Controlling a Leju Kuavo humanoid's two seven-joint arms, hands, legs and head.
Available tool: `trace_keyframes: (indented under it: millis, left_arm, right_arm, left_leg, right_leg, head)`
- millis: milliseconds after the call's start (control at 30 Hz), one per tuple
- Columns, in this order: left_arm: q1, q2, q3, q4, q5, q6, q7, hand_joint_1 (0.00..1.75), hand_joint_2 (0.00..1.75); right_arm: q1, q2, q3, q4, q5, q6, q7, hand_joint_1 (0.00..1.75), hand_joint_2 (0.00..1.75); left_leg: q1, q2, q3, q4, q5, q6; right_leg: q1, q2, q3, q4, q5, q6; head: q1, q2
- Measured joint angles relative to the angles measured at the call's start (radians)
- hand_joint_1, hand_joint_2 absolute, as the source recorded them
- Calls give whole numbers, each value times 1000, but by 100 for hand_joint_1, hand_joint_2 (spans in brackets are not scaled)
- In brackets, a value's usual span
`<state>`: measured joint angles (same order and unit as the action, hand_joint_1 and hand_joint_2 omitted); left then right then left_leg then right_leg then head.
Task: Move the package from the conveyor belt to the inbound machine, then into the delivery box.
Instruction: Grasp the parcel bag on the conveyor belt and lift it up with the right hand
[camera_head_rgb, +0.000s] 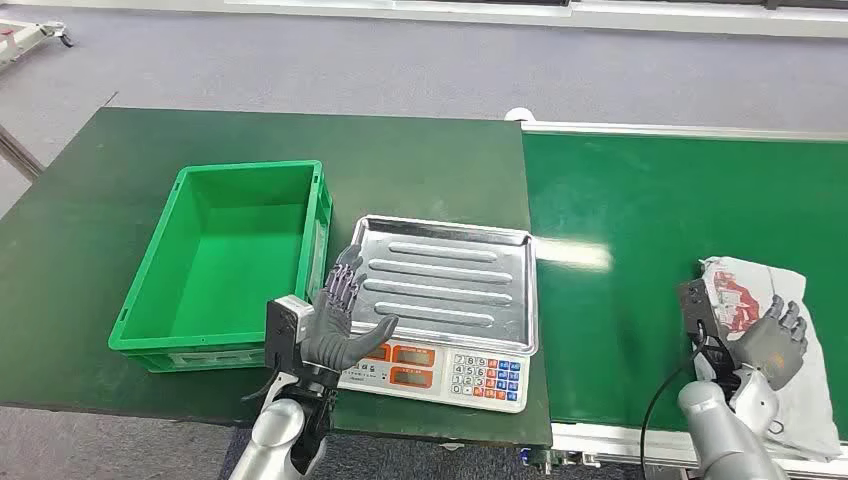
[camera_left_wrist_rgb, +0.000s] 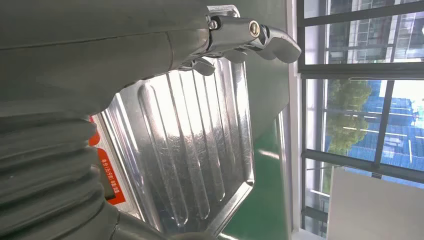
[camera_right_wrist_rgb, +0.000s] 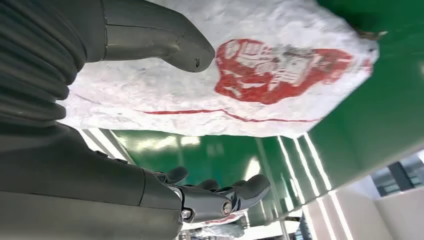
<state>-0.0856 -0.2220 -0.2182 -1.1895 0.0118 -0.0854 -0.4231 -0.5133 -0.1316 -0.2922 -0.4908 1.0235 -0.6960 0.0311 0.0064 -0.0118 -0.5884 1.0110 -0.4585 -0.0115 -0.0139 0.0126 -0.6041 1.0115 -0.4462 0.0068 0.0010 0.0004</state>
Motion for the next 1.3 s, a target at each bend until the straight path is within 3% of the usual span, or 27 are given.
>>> trace_keyframes:
  millis: [333,600,767,1133,1167,1267,1300]
  left_arm:
    - [-1,0,0,5,0,-1,2,0,175]
    - [-2,0,0,9,7,-7,9,0,175]
    - [-3,0,0,12,8,-9,14,0,175]
    - [-3,2,0,11,18,-9,15,0,175]
    - [-3,2,0,11,19,-9,15,0,175]
    - [-3,2,0,11,24,-9,14,0,175]
    - [-3,3,0,11,25,-8,14,0,175]
  right_arm:
    - [-8,-4,-13,54,53,51,94,0,175]
    - [-26,-5,-28,104,48,313,177,0,175]
    - [-38,8,-38,133,51,416,185,0,175]
    - [-34,30,-65,159,31,476,143,0,175]
    - [-34,31,-67,160,31,476,138,9,175]
    - [-33,35,-72,160,29,472,111,140,175]
    - [-33,36,-74,160,27,466,95,175,175]
  left_leg:
    - [0,0,0,0,0,0]
    - [0,0,0,0,0,0]
    - [0,0,3,0,0,0]
    - [2,2,14,0,-3,0]
    - [2,2,14,0,-3,0]
    - [2,2,15,0,-3,0]
    - [2,2,16,0,-3,0]
  right_leg:
    - [0,0,0,0,0,0]
    - [0,0,0,0,0,0]
    - [2,0,3,0,0,0]
    - [4,1,14,-1,-2,-1]
    - [4,1,15,-1,-2,-1]
    - [4,1,16,-1,-2,-2]
    - [4,1,16,-1,-2,-1]
  head:
    - [0,0]
    - [0,0]
    - [0,0]
    - [0,0]
    - [0,0]
    - [0,0]
    - [0,0]
